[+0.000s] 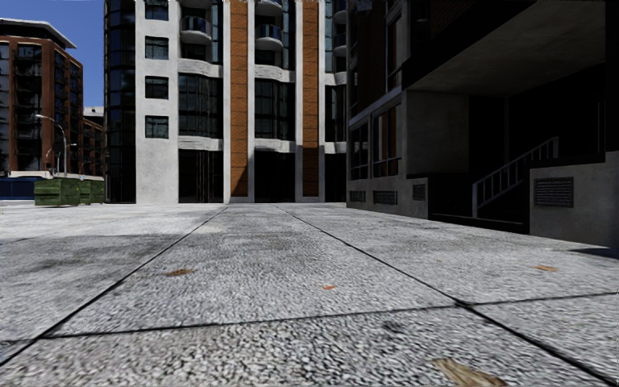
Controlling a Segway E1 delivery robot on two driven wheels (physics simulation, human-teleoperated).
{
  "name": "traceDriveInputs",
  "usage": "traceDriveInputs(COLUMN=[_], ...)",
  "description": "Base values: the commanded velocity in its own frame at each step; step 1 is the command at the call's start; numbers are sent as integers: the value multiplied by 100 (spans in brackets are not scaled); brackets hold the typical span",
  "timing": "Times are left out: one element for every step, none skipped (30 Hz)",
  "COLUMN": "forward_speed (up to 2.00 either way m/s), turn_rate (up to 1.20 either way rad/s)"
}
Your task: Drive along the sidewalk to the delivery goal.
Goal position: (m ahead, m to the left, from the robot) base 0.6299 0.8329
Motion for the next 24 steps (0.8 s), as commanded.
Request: traceDriveInputs(forward_speed=[0, 0, 0, 0, 0, 0, 0, 0, 0, 0, 0, 0, 0, 0, 0, 0, 0, 0, 0, 0, 0, 0, 0, 0], turn_rate=[0, 0, 0, 0, 0, 0, 0, 0, 0, 0, 0, 0, 0, 0, 0, 0, 0, 0, 0, 0, 0, 0, 0, 0])
